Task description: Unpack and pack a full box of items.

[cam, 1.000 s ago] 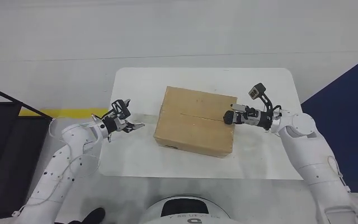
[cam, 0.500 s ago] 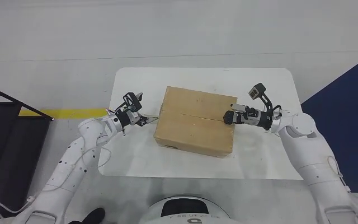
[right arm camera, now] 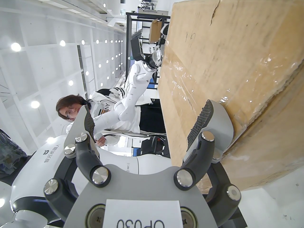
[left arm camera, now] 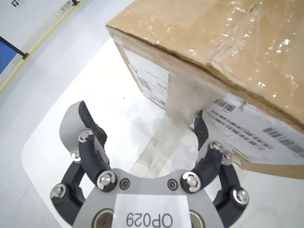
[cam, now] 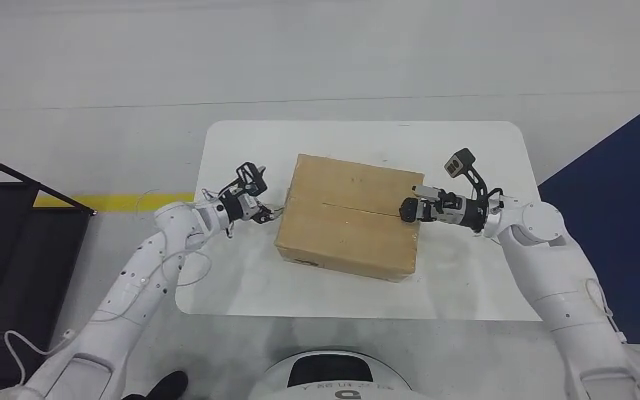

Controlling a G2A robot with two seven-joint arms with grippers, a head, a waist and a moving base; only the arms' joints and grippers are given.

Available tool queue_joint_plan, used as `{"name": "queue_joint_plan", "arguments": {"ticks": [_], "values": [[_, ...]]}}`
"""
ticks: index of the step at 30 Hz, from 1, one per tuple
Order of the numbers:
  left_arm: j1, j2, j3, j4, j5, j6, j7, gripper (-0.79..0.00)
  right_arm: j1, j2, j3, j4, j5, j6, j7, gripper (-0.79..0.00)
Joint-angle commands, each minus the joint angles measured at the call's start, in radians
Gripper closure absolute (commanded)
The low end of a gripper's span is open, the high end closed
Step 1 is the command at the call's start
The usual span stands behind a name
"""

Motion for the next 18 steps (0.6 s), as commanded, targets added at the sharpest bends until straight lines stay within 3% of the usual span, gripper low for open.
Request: {"name": "queue_joint_plan", "arguments": {"ticks": [1,6,18], "values": [[-0.009,-0.002,-0.006,0.005,-0.019,0.005,0.014,-0.785,0.000,0.000,0.000,0.000,0.000,0.000,0.000,-0.785],[-0.016,0.001,-0.058,-0.004,-0.098,0.021,0.032,-0.785,0.000,0.000,0.000,0.000,0.000,0.000,0.000,-0.785],[0.087,0.026,-0.113,-0.250,0.007,0.030,0.050,-0.785,0.000,0.000,0.000,0.000,0.000,0.000,0.000,-0.785]]}}
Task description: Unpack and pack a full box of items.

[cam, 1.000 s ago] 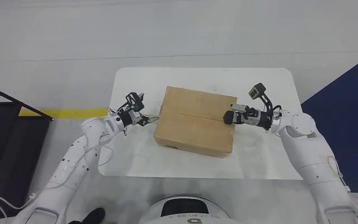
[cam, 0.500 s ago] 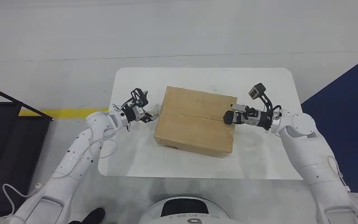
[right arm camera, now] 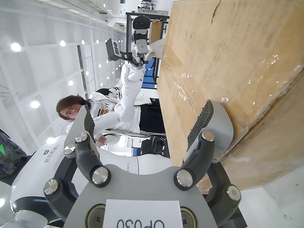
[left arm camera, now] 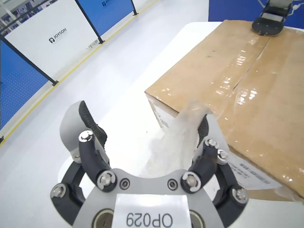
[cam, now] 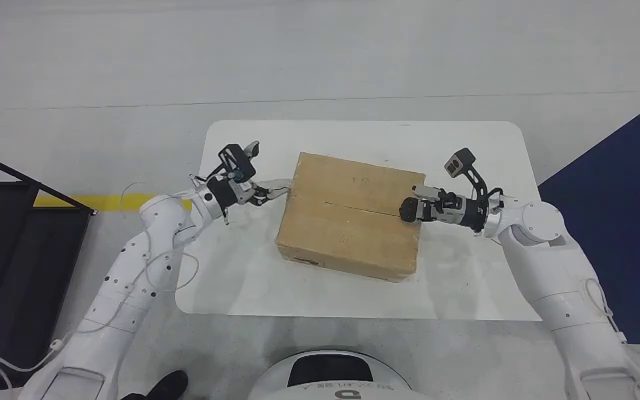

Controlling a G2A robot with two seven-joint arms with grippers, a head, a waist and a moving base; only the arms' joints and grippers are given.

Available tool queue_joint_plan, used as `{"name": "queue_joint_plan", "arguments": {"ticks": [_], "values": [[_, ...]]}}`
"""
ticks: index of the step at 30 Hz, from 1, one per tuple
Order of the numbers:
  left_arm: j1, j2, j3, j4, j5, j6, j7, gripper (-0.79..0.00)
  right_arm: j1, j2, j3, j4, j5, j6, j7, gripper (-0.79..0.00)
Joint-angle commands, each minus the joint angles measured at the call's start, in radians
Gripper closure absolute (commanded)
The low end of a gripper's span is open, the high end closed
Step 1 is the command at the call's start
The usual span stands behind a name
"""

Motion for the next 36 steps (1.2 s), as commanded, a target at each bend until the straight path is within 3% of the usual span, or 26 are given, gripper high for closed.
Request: {"name": "queue_joint_plan", "arguments": {"ticks": [1,11,24,33,36], "values": [[0.007,0.000,0.004,-0.028,0.009,-0.004,-0.015,-0.785,0.000,0.000,0.000,0.000,0.000,0.000,0.000,-0.785],[0.004,-0.002,0.018,-0.116,0.053,0.014,-0.056,-0.785,0.000,0.000,0.000,0.000,0.000,0.000,0.000,-0.785],[0.049,0.001,0.019,-0.241,0.317,0.222,-0.104,-0.785,0.000,0.000,0.000,0.000,0.000,0.000,0.000,-0.785],[0.066,0.000,0.042,-0.328,0.386,0.206,-0.131,-0.785,0.000,0.000,0.000,0.000,0.000,0.000,0.000,-0.785],[0.094,0.004,0.000,-0.343,0.340,0.204,-0.149,-0.785,0.000,0.000,0.000,0.000,0.000,0.000,0.000,-0.785]]}}
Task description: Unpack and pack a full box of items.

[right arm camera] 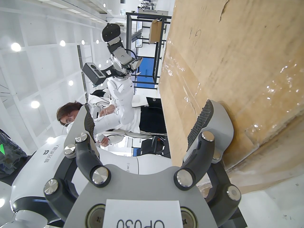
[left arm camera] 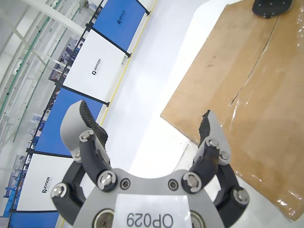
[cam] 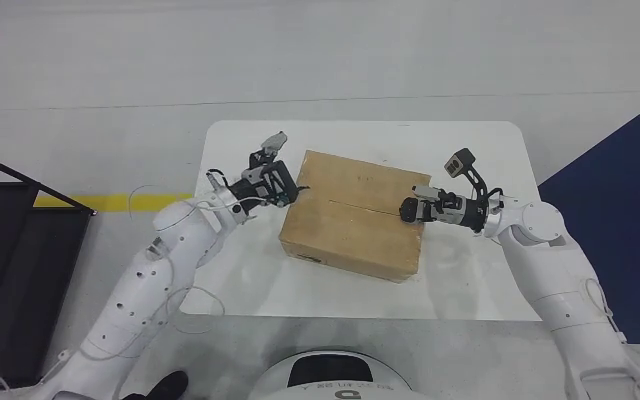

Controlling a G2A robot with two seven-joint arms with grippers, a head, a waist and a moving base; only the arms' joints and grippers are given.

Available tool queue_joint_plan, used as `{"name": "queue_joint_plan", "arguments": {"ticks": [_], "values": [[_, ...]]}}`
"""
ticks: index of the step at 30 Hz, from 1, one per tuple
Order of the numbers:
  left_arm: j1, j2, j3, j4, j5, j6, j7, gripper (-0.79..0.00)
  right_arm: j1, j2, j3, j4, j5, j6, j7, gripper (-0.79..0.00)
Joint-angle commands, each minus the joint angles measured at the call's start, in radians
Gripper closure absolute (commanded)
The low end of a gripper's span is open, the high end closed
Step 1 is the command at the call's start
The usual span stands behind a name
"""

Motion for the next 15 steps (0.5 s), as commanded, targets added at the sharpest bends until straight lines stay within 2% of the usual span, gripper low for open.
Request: {"name": "queue_joint_plan", "arguments": {"ticks": [1,4,9,12,15], "values": [[0.031,0.005,-0.049,0.002,-0.052,-0.006,-0.019,-0.785,0.000,0.000,0.000,0.000,0.000,0.000,0.000,-0.785],[0.090,0.018,-0.126,0.016,-0.083,-0.026,-0.015,-0.785,0.000,0.000,0.000,0.000,0.000,0.000,0.000,-0.785],[0.234,0.052,-0.260,0.057,-0.065,-0.193,0.050,-0.785,0.000,0.000,0.000,0.000,0.000,0.000,0.000,-0.785],[0.287,0.063,-0.306,0.076,-0.086,-0.265,0.084,-0.785,0.000,0.000,0.000,0.000,0.000,0.000,0.000,-0.785],[0.299,0.063,-0.302,0.095,-0.102,-0.260,0.103,-0.785,0.000,0.000,0.000,0.000,0.000,0.000,0.000,-0.785]]}}
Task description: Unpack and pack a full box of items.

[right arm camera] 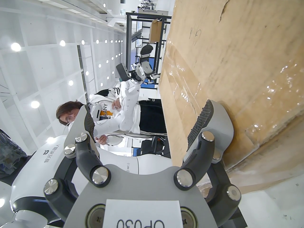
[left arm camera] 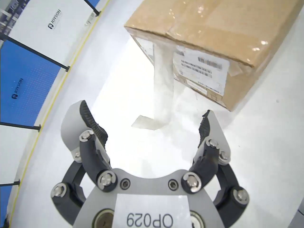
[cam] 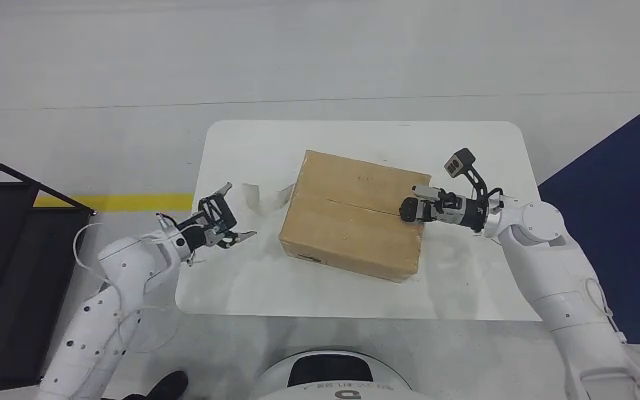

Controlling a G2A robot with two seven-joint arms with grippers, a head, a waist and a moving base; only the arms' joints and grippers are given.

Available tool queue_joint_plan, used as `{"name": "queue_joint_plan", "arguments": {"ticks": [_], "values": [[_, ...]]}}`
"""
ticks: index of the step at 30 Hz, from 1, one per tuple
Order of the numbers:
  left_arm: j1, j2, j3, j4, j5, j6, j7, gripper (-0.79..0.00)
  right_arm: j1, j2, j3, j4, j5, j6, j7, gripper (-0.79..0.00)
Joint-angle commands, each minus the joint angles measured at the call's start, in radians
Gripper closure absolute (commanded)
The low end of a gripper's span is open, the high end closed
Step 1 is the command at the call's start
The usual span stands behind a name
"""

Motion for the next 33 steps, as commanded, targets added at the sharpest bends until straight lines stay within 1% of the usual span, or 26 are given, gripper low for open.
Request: {"name": "queue_joint_plan", "arguments": {"ticks": [1,4,7,12,14,16,19,20,22,23,24,25,26,28,30,33], "values": [[-0.012,-0.004,0.017,0.022,-0.032,0.011,0.014,-0.785,0.000,0.000,0.000,0.000,0.000,0.000,0.000,-0.785],[-0.079,-0.015,0.073,0.073,-0.049,0.029,0.003,-0.785,0.000,0.000,0.000,0.000,0.000,0.000,0.000,-0.785],[-0.175,-0.033,0.168,0.172,-0.040,0.052,-0.007,-0.785,0.000,0.000,0.000,0.000,0.000,0.000,0.000,-0.785],[-0.325,-0.077,0.308,0.356,-0.100,0.121,-0.006,-0.785,0.000,0.000,0.000,0.000,0.000,0.000,0.000,-0.785],[-0.373,-0.095,0.344,0.422,-0.143,0.148,0.000,-0.785,0.000,0.000,0.000,0.000,0.000,0.000,0.000,-0.785],[-0.414,-0.110,0.380,0.472,-0.173,0.154,0.001,-0.785,0.000,0.000,0.000,0.000,0.000,0.000,0.000,-0.785],[-0.458,-0.129,0.435,0.525,-0.157,0.171,0.010,-0.785,0.000,0.000,0.000,0.000,0.000,0.000,0.000,-0.785],[-0.467,-0.134,0.446,0.538,-0.157,0.180,0.022,-0.785,0.000,0.000,0.000,0.000,0.000,0.000,0.000,-0.785],[-0.479,-0.138,0.454,0.550,-0.134,0.226,0.048,-0.785,0.000,0.000,0.000,0.000,0.000,0.000,0.000,-0.785],[-0.480,-0.139,0.456,0.549,-0.094,0.292,0.080,-0.785,0.000,0.000,0.000,0.000,0.000,0.000,0.000,-0.785],[-0.477,-0.140,0.457,0.547,-0.075,0.329,0.097,-0.785,0.000,0.000,0.000,0.000,0.000,0.000,0.000,-0.785],[-0.471,-0.139,0.457,0.527,-0.010,0.431,0.134,-0.785,0.000,0.000,0.000,0.000,0.000,0.000,0.000,-0.785],[-0.445,-0.139,0.466,0.505,0.051,0.523,0.190,-0.785,0.000,0.000,0.000,0.000,0.000,0.000,0.000,-0.785],[-0.414,-0.138,0.452,0.463,0.068,0.634,0.253,-0.785,0.000,0.000,0.000,0.000,0.000,0.000,0.000,-0.785],[-0.381,-0.137,0.435,0.425,0.064,0.702,0.293,-0.785,0.000,0.000,0.000,0.000,0.000,0.000,0.000,-0.785],[-0.345,-0.133,0.390,0.364,0.029,0.771,0.331,-0.785,0.000,0.000,0.000,0.000,0.000,0.000,0.000,-0.785]]}}
